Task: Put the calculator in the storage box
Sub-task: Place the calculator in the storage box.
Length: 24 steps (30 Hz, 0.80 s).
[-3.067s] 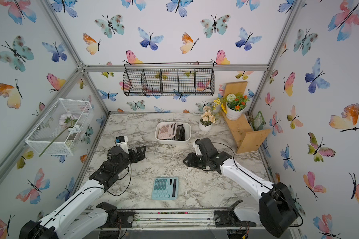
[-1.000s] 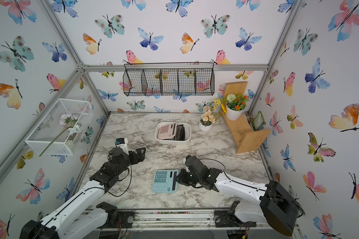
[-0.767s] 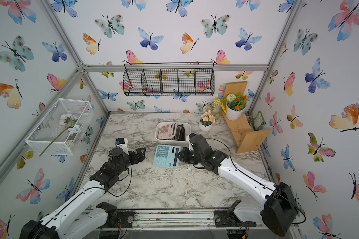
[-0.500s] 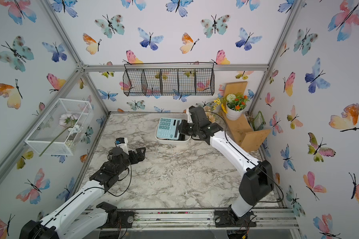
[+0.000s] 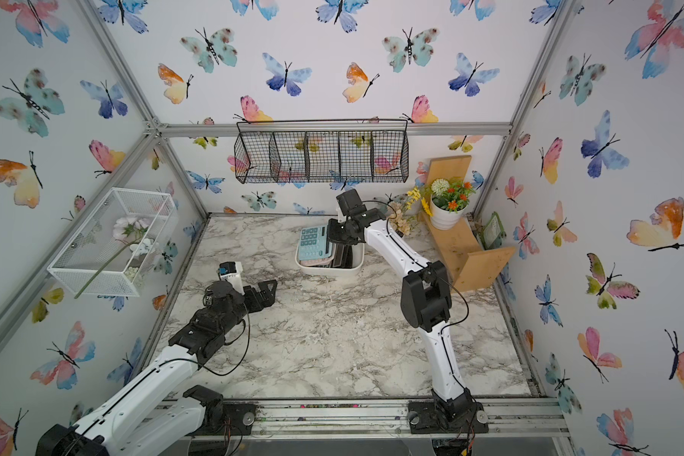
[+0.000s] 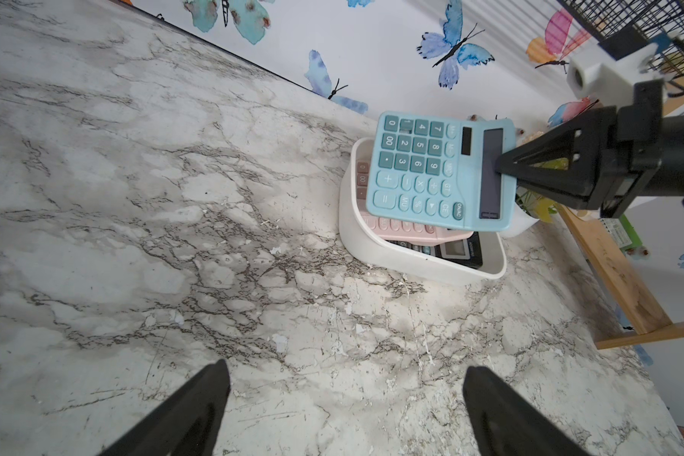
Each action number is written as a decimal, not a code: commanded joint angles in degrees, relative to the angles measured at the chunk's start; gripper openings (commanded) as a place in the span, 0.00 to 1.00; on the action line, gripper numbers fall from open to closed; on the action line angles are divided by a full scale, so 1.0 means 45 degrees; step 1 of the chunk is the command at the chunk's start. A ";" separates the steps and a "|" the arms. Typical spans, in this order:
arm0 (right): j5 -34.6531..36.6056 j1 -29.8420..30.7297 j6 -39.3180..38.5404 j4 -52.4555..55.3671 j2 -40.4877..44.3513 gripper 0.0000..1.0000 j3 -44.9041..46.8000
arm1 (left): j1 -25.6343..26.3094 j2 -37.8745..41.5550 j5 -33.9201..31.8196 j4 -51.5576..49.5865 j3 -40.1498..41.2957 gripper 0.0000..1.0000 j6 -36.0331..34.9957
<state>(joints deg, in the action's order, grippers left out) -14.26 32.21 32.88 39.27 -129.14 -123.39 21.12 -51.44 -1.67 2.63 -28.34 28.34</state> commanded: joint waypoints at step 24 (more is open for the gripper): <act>-0.0505 -0.0223 -0.0198 0.0761 -0.0989 0.39 -0.1056 | 0.0015 -0.0153 0.0132 0.0554 0.0385 0.99 0.0031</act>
<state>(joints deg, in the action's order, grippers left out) -15.53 31.53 31.79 42.78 -133.29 -127.33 21.12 -51.88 -1.67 4.08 -26.76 28.53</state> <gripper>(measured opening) 0.364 0.985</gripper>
